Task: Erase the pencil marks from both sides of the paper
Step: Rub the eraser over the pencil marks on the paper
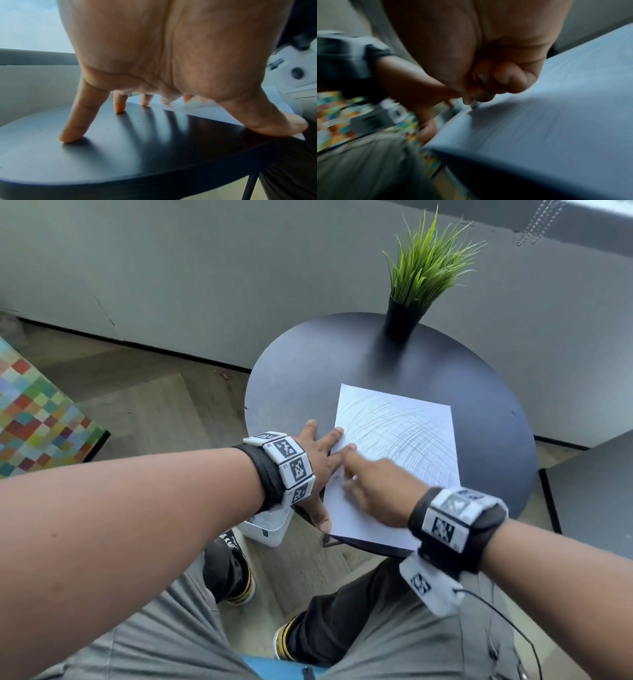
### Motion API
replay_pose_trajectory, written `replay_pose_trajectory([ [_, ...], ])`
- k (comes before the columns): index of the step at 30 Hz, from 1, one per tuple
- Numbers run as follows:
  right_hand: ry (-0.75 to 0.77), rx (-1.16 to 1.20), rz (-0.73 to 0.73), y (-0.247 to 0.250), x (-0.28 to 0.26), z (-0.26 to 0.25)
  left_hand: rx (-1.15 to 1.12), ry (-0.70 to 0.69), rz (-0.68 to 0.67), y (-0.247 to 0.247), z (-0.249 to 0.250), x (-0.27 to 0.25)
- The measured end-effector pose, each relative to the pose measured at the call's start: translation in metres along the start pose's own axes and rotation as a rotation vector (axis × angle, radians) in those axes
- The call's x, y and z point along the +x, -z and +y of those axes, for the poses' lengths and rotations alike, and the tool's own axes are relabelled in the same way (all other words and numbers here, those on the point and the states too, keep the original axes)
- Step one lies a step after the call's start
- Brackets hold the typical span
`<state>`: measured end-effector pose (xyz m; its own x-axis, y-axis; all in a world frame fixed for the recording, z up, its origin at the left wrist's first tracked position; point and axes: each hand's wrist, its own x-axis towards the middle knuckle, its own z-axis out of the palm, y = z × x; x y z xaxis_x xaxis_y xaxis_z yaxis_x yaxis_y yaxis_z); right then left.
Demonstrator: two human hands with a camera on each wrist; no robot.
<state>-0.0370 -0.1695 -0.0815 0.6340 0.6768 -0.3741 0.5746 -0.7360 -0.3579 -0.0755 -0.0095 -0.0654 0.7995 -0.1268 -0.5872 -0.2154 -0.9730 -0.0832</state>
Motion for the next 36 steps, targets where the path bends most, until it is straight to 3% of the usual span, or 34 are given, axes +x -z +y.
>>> replay_pose_trajectory([
  [2, 0.028, -0.006, -0.044, 0.003, 0.000, 0.003, 0.010, -0.003, 0.001, 0.002, 0.000, 0.000],
  [5, -0.253, 0.036, 0.163, 0.035, 0.021, 0.032, 0.024, -0.005, 0.005, 0.001, 0.001, 0.002],
  [6, -0.271, 0.033, 0.187, 0.034, 0.020, 0.033, 0.021, -0.003, 0.001, 0.000, 0.001, 0.002],
  [8, -0.120, -0.054, 0.081, 0.021, 0.005, 0.015, 0.011, 0.004, -0.006, 0.000, 0.001, 0.003],
  [10, 0.094, -0.081, -0.116, 0.000, -0.022, -0.009, 0.012, 0.008, -0.014, 0.002, 0.004, 0.002],
  [12, 0.075, -0.093, -0.135, 0.009, -0.019, 0.002, 0.037, 0.012, -0.017, 0.005, 0.006, 0.002],
  [15, -0.167, -0.044, 0.090, 0.029, 0.001, 0.034, 0.055, 0.010, -0.018, 0.006, 0.008, 0.002],
  [17, -0.101, -0.097, 0.040, 0.017, -0.009, 0.021, 0.033, 0.010, -0.024, 0.005, 0.007, 0.004],
  [20, 0.137, -0.134, -0.167, -0.007, -0.034, -0.006, 0.021, 0.002, -0.023, 0.003, 0.005, 0.007],
  [21, 0.121, -0.135, -0.146, -0.001, -0.030, 0.001, 0.022, 0.001, -0.016, 0.002, 0.004, 0.008],
  [25, -0.223, -0.021, 0.084, 0.035, -0.006, 0.050, 0.025, 0.022, -0.010, 0.004, 0.006, 0.006],
  [27, -0.258, -0.037, 0.124, 0.034, -0.003, 0.059, 0.000, 0.021, -0.003, 0.005, 0.006, 0.005],
  [32, -0.166, -0.080, 0.128, 0.025, -0.005, 0.038, -0.012, 0.026, 0.021, 0.002, 0.008, 0.006],
  [36, 0.121, -0.186, -0.067, -0.004, -0.024, 0.001, -0.005, 0.036, 0.020, 0.003, 0.012, 0.005],
])
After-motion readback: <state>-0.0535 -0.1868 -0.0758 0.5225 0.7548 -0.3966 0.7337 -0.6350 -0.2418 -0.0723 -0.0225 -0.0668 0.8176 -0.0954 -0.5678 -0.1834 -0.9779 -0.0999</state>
